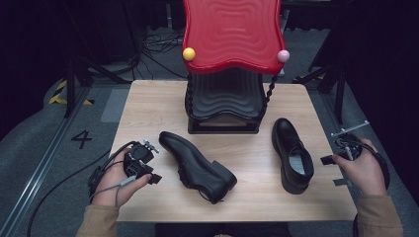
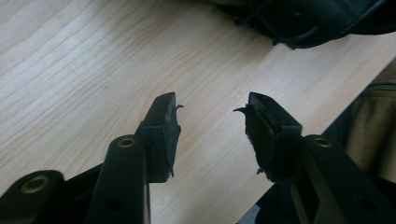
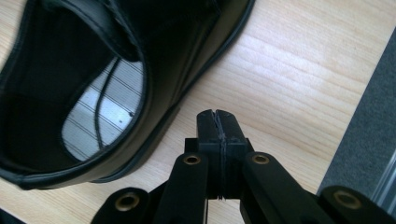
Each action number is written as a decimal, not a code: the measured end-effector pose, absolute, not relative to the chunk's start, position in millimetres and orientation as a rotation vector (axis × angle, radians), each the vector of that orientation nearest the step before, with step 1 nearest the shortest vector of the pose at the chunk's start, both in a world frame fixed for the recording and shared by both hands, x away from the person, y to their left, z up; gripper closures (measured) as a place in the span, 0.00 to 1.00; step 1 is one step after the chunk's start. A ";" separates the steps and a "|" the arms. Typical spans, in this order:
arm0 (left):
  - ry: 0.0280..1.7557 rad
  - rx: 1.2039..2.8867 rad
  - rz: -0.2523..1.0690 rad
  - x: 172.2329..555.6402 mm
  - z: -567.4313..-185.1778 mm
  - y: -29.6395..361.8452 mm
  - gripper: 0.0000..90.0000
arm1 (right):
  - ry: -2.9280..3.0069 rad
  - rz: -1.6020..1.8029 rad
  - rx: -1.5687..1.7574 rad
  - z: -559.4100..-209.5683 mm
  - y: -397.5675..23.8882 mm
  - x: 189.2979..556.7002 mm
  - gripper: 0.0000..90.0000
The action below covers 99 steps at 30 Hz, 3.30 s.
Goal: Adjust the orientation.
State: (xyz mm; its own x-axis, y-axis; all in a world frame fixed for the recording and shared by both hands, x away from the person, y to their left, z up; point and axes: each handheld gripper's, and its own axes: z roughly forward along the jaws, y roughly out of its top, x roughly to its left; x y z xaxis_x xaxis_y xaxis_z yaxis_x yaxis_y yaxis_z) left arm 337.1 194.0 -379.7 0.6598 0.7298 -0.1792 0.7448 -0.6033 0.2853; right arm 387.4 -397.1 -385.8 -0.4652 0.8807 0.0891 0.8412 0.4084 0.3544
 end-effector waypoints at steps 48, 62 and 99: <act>1.048 2.492 -0.097 326.8 -366.5 186.2 0.98 | 2.865 0.797 0.926 -357.3 -259.1 369.5 1.00; 1.028 2.496 -0.122 329.5 -369.9 183.2 0.94 | 2.961 0.858 0.709 -368.1 -194.0 365.0 1.00; 1.032 2.462 -0.100 330.2 -371.0 187.2 0.88 | 3.019 0.688 0.574 -383.8 -132.1 370.7 1.00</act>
State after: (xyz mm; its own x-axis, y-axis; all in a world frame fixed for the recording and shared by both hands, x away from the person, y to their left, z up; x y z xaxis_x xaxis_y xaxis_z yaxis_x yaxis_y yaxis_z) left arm 330.2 187.2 -371.0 0.7151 0.6564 -0.2404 0.6904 -0.6093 0.3900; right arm 370.7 -132.1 -383.8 -0.9335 0.3479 0.0867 0.3511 0.8381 0.4174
